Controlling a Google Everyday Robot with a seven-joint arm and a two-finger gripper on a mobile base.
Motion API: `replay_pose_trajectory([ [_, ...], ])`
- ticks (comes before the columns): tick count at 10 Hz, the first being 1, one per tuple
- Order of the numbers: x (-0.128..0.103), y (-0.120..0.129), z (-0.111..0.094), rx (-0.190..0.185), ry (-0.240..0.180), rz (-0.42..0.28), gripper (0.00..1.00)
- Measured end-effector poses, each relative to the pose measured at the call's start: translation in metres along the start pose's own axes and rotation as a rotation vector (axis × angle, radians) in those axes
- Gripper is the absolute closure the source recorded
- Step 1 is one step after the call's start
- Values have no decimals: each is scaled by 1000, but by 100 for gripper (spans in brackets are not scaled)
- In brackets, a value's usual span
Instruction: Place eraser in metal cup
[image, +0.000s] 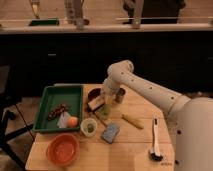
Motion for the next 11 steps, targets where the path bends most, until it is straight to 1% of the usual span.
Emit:
replay_pose_trajectory([
  [2,0,0,0,1,2,1,100],
  [4,9,-7,-5,4,24,27,100],
  [7,19,-17,-9,11,45,60,100],
  [9,27,-22,-12,30,56,87,100],
  [10,34,-26,-16,51,66,110,100],
  [11,39,-28,-19,64,72,123,100],
])
